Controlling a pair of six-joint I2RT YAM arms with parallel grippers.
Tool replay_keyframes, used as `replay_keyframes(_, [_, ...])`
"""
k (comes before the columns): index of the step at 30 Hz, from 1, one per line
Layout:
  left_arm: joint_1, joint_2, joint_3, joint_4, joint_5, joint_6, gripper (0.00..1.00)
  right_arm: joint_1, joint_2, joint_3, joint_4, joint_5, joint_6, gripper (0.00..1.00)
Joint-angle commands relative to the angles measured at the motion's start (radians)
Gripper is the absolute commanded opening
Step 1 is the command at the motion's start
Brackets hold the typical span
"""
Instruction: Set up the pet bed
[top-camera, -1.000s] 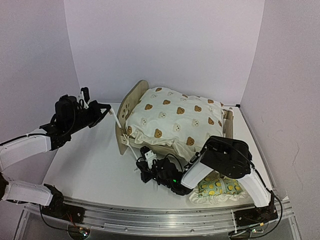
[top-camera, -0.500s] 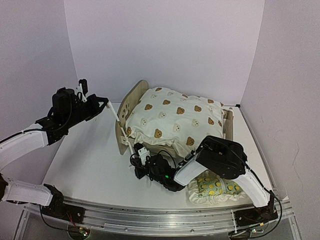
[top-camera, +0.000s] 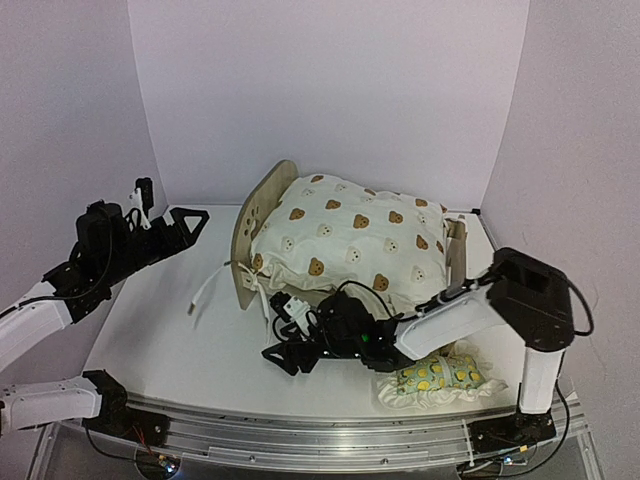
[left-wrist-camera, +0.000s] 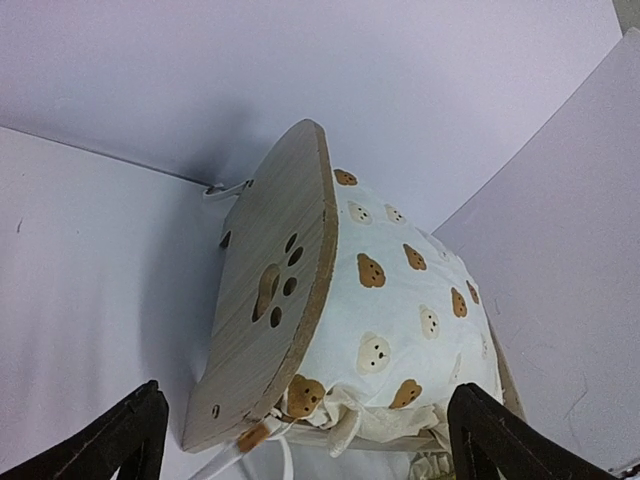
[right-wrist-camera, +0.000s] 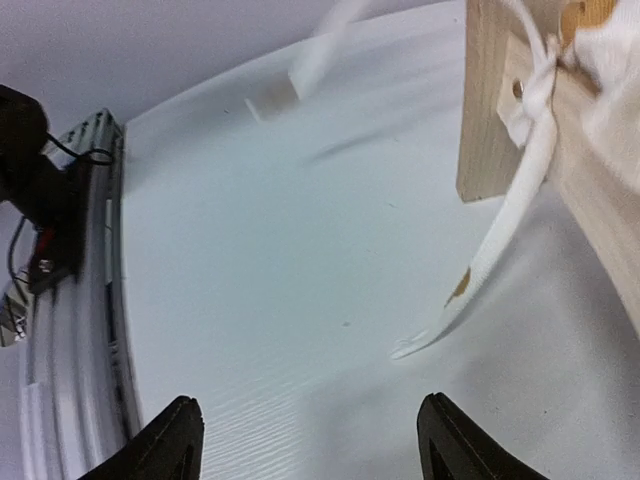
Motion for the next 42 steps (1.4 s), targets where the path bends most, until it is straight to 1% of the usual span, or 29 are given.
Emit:
replay_keyframes(1, [0.002, -0.001, 0.019, -0.079, -0.004, 0.084, 0.99, 0.048, -0.277, 0.008, -0.426, 0.188, 0.016, 0.76])
replay_keyframes(2, [-0.002, 0.007, 0.023, -0.087, -0.005, 0.085, 1.0, 0.05, -0.344, -0.001, -0.494, 0.28, 0.033, 0.76])
replay_keyframes(5, [-0.048, 0.041, 0.027, -0.075, -0.033, 0.077, 1.0, 0.048, -0.521, -0.033, -0.7, 0.552, 0.076, 0.82])
replay_keyframes(6, [-0.081, 0.054, 0.029, -0.064, -0.05, 0.076, 1.0, 0.048, -0.587, -0.026, -0.783, 0.636, 0.089, 0.83])
replay_keyframes(8, [-0.167, 0.098, 0.046, -0.044, -0.113, 0.088, 1.0, 0.048, -0.667, -0.023, -0.892, 0.793, 0.135, 0.86])
replay_keyframes(12, [-0.326, 0.251, 0.128, -0.006, -0.147, 0.157, 0.99, 0.035, -0.779, -0.007, -1.126, 1.028, 0.232, 0.93])
replay_keyframes(14, [-0.412, 0.349, 0.186, -0.006, -0.169, 0.21, 1.0, -0.001, -0.797, 0.015, -1.261, 1.09, 0.29, 0.95])
replay_keyframes(16, [-0.501, 0.457, 0.245, -0.006, -0.189, 0.27, 0.99, -0.054, -0.822, 0.012, -1.332, 1.085, 0.323, 0.95])
replay_keyframes(21, [-0.697, 0.696, 0.426, -0.004, -0.217, 0.432, 0.98, -0.19, -0.9, -0.019, -1.361, 0.993, 0.34, 0.92])
replay_keyframes(24, [-0.787, 0.832, 0.532, 0.0, -0.235, 0.529, 0.98, -0.284, -0.936, -0.022, -1.382, 0.963, 0.338, 0.87])
replay_keyframes(26, [-0.836, 0.925, 0.612, -0.005, -0.245, 0.573, 0.98, -0.355, -0.942, -0.028, -1.392, 0.877, 0.341, 0.79])
replay_keyframes(27, [-0.857, 0.963, 0.647, -0.012, -0.251, 0.59, 0.98, -0.403, -0.937, -0.031, -1.397, 0.827, 0.348, 0.78])
replay_keyframes(30, [-0.874, 1.06, 0.74, -0.031, -0.243, 0.592, 0.97, -0.518, -0.906, -0.059, -1.398, 0.684, 0.369, 0.75])
replay_keyframes(33, [-0.876, 1.086, 0.749, -0.007, -0.212, 0.588, 0.96, -0.602, -0.871, -0.085, -1.363, 0.547, 0.374, 0.73])
replay_keyframes(36, [-0.874, 1.081, 0.725, 0.019, -0.19, 0.582, 0.96, -0.622, -0.834, -0.105, -1.306, 0.48, 0.368, 0.7])
replay_keyframes(40, [-0.875, 1.077, 0.695, 0.053, -0.196, 0.588, 0.95, -0.623, -0.763, -0.099, -1.252, 0.401, 0.349, 0.6])
replay_keyframes(42, [-0.875, 1.074, 0.684, 0.061, -0.204, 0.591, 0.95, -0.623, -0.728, -0.088, -1.234, 0.379, 0.34, 0.58])
